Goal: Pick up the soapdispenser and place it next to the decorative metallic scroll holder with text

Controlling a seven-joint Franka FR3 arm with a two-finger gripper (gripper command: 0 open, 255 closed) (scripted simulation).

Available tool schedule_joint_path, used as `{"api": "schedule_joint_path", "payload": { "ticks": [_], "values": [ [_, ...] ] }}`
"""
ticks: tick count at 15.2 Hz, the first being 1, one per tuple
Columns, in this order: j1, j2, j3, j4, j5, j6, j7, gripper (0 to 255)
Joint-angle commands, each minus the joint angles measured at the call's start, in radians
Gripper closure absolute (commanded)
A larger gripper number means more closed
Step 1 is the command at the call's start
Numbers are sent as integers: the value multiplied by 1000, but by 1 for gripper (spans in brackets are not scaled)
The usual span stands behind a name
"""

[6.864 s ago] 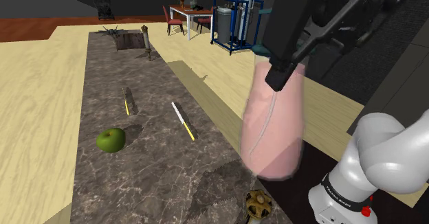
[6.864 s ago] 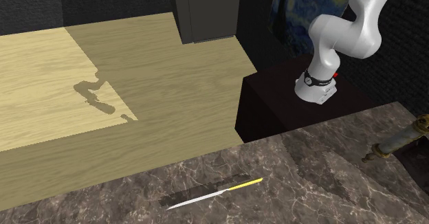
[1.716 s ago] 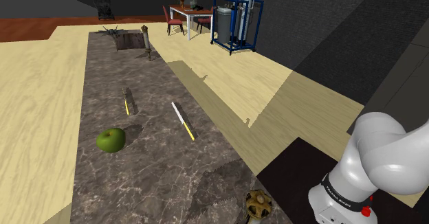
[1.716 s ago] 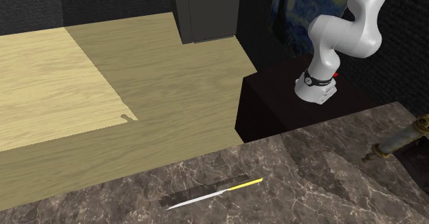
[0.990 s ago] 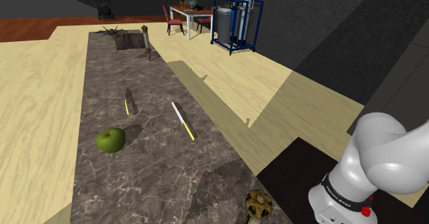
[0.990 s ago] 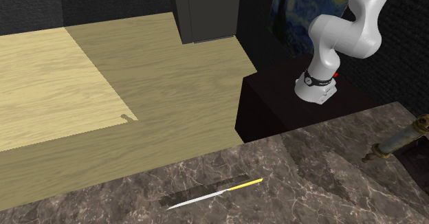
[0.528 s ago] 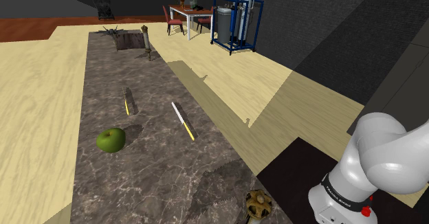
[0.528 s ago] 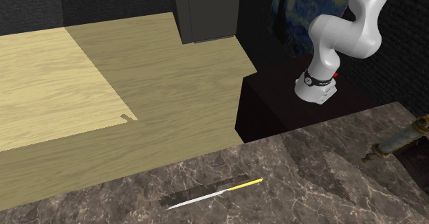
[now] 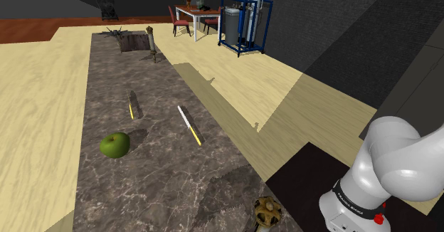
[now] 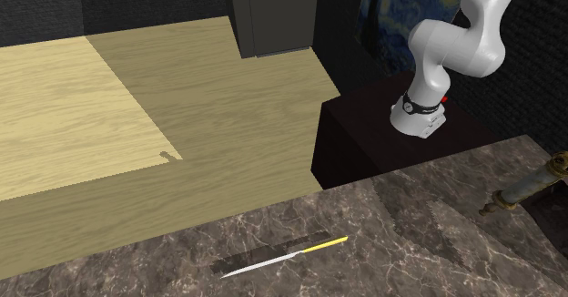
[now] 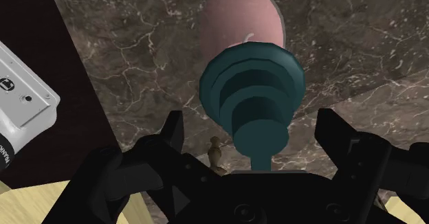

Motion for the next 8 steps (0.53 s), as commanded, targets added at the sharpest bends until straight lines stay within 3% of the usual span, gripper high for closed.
{"api": "schedule_joint_path", "payload": {
  "ticks": [1,8],
  "values": [
    [23,0,-20,26,8,-24,9,0],
    [31,15,-23,25,-7,-18,20,0]
  ]
}}
